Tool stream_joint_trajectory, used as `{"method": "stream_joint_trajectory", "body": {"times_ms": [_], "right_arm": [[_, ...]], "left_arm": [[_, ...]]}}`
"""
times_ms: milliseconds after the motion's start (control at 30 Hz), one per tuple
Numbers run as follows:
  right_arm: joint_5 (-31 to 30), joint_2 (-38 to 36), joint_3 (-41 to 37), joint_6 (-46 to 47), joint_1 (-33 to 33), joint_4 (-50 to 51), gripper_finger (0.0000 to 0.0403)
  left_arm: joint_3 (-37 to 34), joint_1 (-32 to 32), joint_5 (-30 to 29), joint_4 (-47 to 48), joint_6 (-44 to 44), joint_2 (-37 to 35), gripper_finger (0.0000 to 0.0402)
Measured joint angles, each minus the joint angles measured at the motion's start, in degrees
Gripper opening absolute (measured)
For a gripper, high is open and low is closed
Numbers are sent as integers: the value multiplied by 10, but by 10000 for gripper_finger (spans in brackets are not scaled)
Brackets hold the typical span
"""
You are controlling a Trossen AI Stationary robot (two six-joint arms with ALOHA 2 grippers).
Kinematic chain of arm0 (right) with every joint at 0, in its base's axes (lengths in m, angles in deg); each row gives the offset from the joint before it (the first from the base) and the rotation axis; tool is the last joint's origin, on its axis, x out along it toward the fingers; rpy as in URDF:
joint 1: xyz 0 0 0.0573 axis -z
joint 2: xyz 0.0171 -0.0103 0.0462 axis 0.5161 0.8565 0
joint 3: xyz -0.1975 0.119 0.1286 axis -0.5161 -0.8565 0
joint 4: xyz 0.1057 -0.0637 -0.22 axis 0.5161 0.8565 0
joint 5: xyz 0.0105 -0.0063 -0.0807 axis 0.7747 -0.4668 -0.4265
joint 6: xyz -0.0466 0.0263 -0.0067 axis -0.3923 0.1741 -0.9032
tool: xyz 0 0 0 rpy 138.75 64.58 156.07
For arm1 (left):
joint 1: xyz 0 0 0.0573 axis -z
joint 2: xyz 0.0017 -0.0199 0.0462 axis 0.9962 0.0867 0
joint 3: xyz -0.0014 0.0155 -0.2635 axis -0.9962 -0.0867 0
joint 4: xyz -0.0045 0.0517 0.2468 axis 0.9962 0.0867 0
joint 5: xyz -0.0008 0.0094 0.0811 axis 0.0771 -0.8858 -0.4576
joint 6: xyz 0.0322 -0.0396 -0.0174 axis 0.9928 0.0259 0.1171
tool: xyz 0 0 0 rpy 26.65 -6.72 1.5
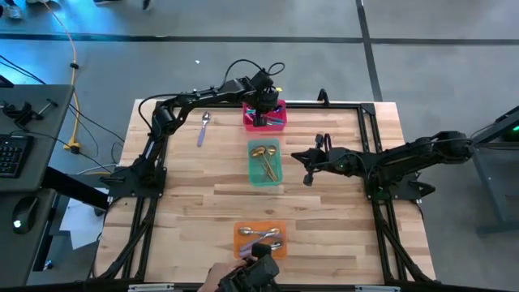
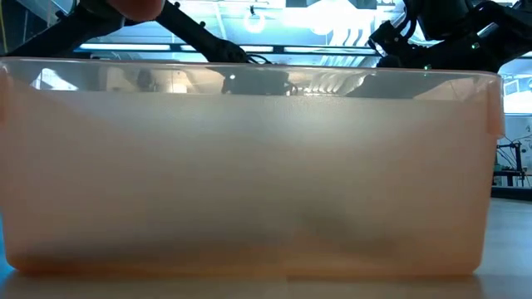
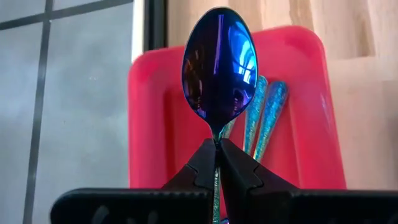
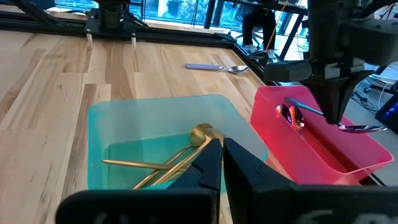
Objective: Sort silverware by color (type)
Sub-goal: Put the blue spoon into the red bin, then put the purple spoon into the orange bin
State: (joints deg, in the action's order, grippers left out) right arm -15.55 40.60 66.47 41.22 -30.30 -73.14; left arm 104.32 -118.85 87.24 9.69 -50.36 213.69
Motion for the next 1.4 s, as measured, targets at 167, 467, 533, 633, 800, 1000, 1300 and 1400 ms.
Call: {"method": "stream_joint_trajectory", "body": {"times_ms": [167,467,533,633,800,1000,1300,1400], "right_arm": [[0,0,0,0,0,1,0],[0,0,0,0,0,4,0],[0,0,0,0,0,4,0],[0,0,0,2,0,4,0],[0,0,0,2,0,4,0],[0,0,0,12,0,4,0],[7,0,0,16,0,3,0],[30,0,0,13,0,-7,0]], "left_arm": [[0,-2,0,2,-12,0,0],[0,-11,2,10,-56,9,5],[0,-12,1,13,-66,11,13],[0,-12,-1,11,-73,11,26],[0,-12,-7,11,-82,6,47],[0,-10,-11,12,-85,-15,59],[0,-14,-7,14,-131,-35,7],[0,-17,-6,14,-149,-38,3]]}}
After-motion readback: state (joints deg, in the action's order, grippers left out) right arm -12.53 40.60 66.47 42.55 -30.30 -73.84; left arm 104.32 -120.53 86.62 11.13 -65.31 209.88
